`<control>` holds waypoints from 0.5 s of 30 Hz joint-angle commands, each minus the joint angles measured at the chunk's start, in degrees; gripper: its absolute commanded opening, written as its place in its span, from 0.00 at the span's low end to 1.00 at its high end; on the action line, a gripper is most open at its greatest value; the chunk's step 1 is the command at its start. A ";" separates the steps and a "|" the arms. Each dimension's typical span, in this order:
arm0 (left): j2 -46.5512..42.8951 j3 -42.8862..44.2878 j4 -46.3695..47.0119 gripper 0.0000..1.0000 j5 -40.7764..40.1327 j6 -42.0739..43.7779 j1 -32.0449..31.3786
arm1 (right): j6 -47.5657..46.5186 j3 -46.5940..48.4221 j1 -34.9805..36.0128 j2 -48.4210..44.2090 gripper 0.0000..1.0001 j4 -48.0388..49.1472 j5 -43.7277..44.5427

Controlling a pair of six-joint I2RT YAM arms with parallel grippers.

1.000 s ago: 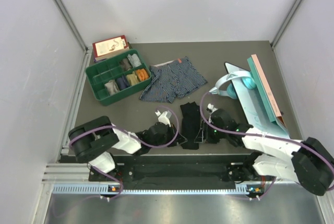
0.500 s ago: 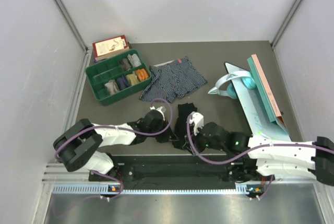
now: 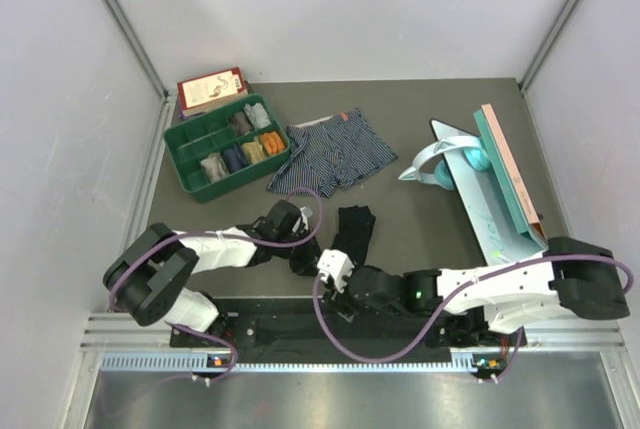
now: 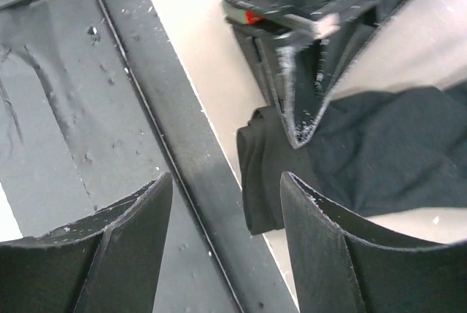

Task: Roll the underwear
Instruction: Roll the underwear to the center of the board.

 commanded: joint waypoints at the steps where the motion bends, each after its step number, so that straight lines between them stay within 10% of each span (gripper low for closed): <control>1: 0.27 1.48 -1.91 0.00 4.54 1.12 1.72 | -2.31 2.47 1.60 3.08 0.61 4.13 2.83; 15: 1.15 0.60 -0.32 0.00 9.02 -0.20 3.93 | 1.11 2.82 1.95 13.81 0.56 5.45 12.22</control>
